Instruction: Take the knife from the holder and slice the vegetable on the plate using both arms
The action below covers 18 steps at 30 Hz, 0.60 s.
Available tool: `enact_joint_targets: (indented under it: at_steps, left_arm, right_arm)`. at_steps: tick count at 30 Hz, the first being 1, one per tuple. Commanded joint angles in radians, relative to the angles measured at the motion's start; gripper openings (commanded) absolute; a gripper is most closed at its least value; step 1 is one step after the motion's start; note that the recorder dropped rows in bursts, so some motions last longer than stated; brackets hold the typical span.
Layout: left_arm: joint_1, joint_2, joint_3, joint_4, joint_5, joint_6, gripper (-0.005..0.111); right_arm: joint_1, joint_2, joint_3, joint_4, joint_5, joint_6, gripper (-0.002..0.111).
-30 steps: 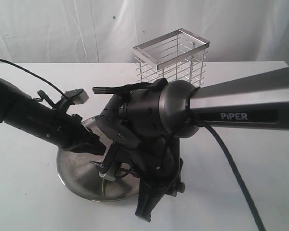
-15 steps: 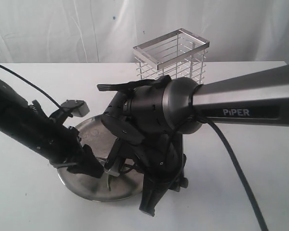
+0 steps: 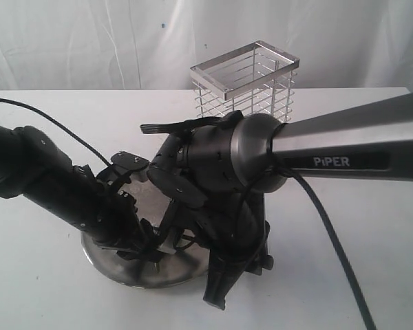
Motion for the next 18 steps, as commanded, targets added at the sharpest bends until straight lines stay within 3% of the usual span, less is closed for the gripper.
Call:
enact_joint_targets:
  at_steps: [1, 6, 11, 18]
  left_arm:
    - [-0.006, 0.029, 0.006, -0.018, -0.021, -0.006, 0.050]
    - [-0.006, 0.057, 0.006, -0.057, -0.030, 0.006, 0.050]
    - [-0.007, 0.090, 0.006, -0.076, -0.052, 0.008, 0.043]
    - [-0.007, 0.056, 0.005, -0.052, -0.057, -0.019, 0.045]
  right_arm:
    - [-0.002, -0.016, -0.002, 0.007, -0.004, -0.002, 0.000]
    - [-0.002, -0.016, -0.002, 0.007, -0.004, -0.002, 0.000]
    - [-0.002, -0.016, -0.002, 0.007, -0.004, -0.002, 0.000]
    - [-0.002, -0.016, -0.002, 0.013, -0.004, -0.002, 0.000]
